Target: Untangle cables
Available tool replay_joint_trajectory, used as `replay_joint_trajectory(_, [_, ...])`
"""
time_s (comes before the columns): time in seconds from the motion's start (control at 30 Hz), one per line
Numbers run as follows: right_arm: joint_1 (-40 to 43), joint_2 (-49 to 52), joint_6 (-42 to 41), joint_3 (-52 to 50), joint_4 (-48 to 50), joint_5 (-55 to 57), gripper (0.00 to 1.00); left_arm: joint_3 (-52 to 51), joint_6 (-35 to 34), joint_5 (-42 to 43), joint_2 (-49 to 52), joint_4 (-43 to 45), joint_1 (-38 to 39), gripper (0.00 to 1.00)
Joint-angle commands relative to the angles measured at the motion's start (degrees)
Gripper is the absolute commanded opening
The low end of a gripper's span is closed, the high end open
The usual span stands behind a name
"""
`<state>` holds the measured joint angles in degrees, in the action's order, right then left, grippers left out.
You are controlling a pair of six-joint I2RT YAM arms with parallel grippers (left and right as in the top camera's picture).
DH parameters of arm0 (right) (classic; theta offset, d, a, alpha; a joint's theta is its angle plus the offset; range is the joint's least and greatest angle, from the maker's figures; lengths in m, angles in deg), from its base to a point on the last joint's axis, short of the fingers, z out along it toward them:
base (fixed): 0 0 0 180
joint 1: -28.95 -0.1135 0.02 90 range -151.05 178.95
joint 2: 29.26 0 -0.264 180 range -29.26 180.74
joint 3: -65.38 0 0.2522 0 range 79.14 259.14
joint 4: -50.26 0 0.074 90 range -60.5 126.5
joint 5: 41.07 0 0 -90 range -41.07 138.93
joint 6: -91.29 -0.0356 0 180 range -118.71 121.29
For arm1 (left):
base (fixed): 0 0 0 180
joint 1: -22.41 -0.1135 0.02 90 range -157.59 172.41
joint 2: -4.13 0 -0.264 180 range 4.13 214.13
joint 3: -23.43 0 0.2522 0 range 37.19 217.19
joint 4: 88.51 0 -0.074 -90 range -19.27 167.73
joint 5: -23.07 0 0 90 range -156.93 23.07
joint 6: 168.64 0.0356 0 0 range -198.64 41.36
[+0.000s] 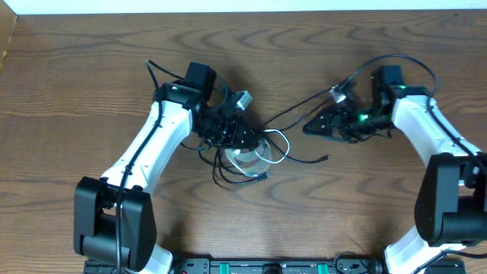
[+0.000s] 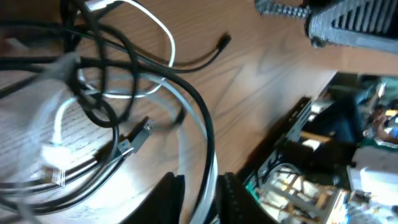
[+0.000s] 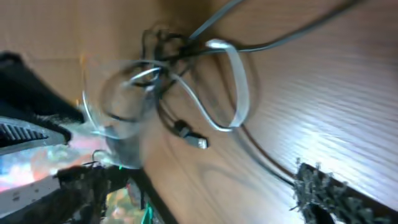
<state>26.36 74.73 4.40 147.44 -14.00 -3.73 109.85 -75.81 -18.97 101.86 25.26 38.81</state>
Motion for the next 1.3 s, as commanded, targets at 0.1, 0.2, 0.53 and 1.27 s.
replay_joint_trajectory(0.1, [-6.8,-0.2,-0.3,-0.2,1.3,-3.3,0.86,-0.4,-4.8,-9.8,0.3,0.7,1.6,0.25])
replay_joint_trajectory(0.2, [-8.9,-0.2,-4.4,-0.2,3.4,-2.8,0.81,-0.4,-7.4,-13.1,0.3,0.7,1.6,0.25])
replay_joint_trajectory(0.53, [-17.4,-0.1,-14.8,-0.2,6.3,12.4,0.57,-0.5,-14.1,-24.3,0.4,0.7,1.6,0.25])
replay_joint_trajectory(1.27, [-25.3,-1.9,-23.7,0.4,11.0,8.7,0.01,-17.9,-18.0,-24.7,0.4,23.3,1.8,0.25])
